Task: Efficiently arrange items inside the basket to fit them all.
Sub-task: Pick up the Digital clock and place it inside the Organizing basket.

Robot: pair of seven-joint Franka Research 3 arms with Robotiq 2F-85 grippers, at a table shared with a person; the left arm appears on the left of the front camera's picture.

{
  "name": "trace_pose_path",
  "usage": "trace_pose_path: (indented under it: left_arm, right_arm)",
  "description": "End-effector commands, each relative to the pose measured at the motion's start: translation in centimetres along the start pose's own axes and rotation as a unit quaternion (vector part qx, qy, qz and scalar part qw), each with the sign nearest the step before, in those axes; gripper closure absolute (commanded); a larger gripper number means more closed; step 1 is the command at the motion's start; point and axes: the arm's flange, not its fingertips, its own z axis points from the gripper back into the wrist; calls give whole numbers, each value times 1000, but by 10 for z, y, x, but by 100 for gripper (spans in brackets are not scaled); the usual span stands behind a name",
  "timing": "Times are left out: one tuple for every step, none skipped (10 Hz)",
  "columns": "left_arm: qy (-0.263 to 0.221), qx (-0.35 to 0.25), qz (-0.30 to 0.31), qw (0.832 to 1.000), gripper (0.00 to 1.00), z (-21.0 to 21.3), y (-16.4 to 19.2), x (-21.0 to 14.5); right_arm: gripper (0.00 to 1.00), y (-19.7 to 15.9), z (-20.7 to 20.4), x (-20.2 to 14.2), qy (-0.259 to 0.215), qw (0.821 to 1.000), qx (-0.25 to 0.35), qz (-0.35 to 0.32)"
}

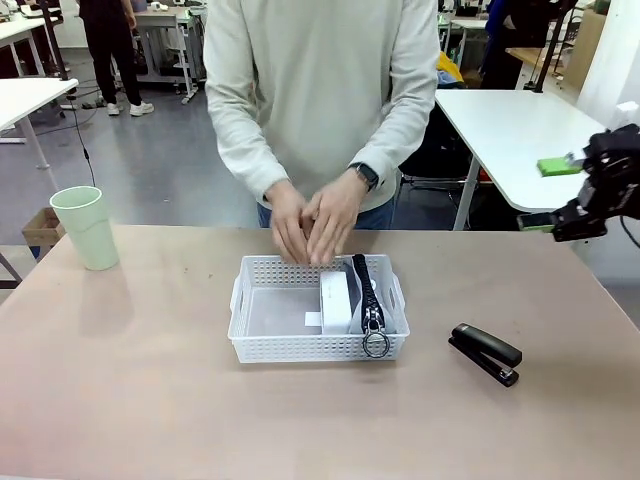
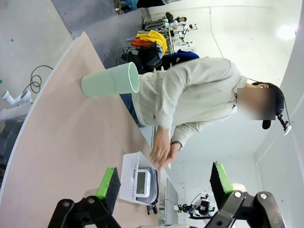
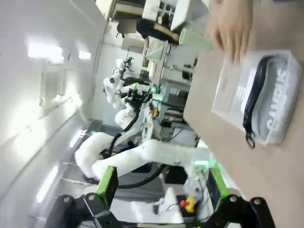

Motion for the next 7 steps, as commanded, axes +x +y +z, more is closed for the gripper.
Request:
trace_pose_path:
  left_arm:
    - [-3, -12, -10, 1000, 0, -2, -1, -1]
    - [-3, -12, -10, 1000, 0, -2, -1, -1]
    - [-3, -12, -10, 1000, 0, -2, -1, -1]
    - [-3, -12, -10, 1000, 0, -2, -1, -1]
    - [-3, -12, -10, 1000, 0, -2, -1, -1]
    - [-3, -12, -10, 1000, 0, -2, -1, -1]
    - [-3, -12, -10, 1000, 0, -2, -1, -1]
  right_arm:
    - [0, -10, 21, 16, -13, 999, -7, -41]
    - [0, -16, 29, 15, -18, 997, -52, -48]
    - [0, -24, 36, 13, -10, 995, -84, -55]
    - [0, -33, 43, 11, -1, 992, -105, -64]
    - [0, -39, 47, 13, -28, 993, -102, -53]
    - [0, -34, 41, 11, -13, 996, -67, -52]
    - [0, -34, 41, 11, -13, 996, -67, -52]
